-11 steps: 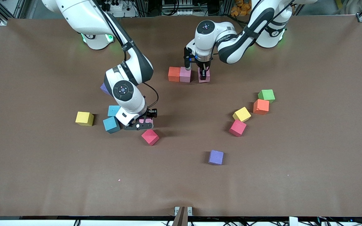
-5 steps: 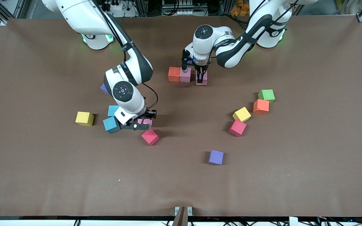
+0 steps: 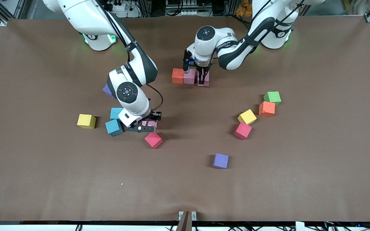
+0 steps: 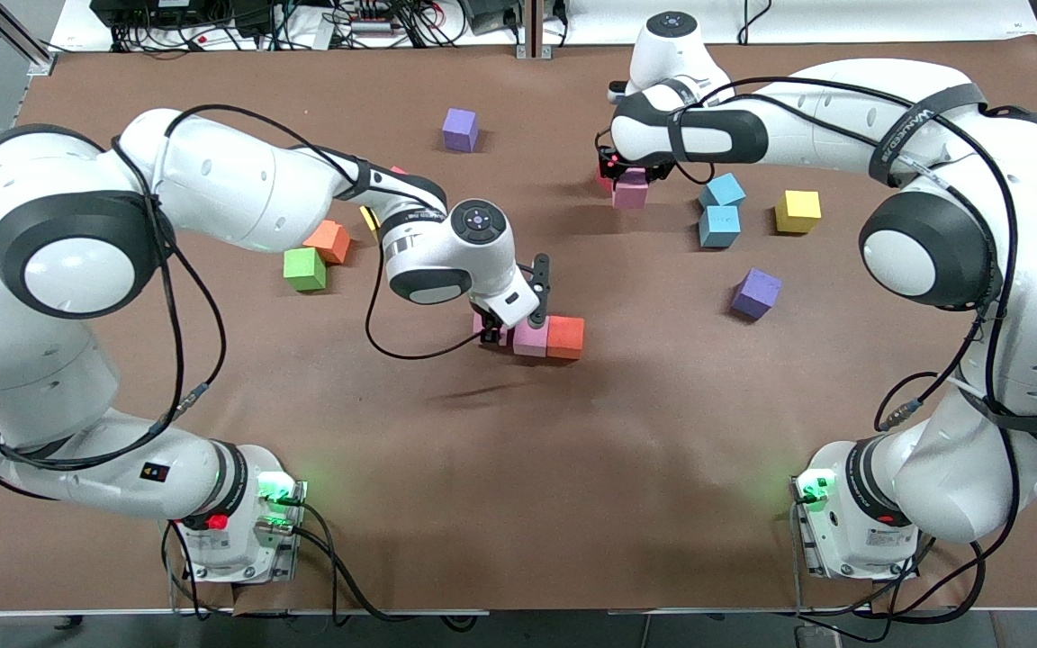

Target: Form number 2 with 11 blocks

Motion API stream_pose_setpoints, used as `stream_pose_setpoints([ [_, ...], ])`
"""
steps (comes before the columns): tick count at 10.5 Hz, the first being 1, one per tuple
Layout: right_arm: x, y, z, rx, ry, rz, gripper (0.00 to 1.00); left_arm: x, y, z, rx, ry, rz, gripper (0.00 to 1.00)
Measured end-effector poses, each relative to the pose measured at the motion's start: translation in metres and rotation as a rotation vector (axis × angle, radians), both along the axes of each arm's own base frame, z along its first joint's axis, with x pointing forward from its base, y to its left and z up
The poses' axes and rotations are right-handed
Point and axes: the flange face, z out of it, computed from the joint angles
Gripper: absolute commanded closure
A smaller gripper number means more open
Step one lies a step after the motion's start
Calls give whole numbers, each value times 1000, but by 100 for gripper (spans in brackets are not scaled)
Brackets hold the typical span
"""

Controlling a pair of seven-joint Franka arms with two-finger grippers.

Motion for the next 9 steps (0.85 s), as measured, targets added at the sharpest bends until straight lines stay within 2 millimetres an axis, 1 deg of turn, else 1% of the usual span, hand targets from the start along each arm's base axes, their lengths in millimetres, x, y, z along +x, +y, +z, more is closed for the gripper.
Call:
stream_pose_setpoints([
  [3, 1, 2, 2, 3, -4, 1, 87, -3, -4, 1, -5, -1, -9, 99],
  [8, 1, 3, 3, 5, -5, 2, 87, -2, -8, -4, -6, -2, -33, 99],
  [9, 1, 3, 3, 5, -5, 3, 87, -1, -8, -4, -6, -2, -32, 55],
])
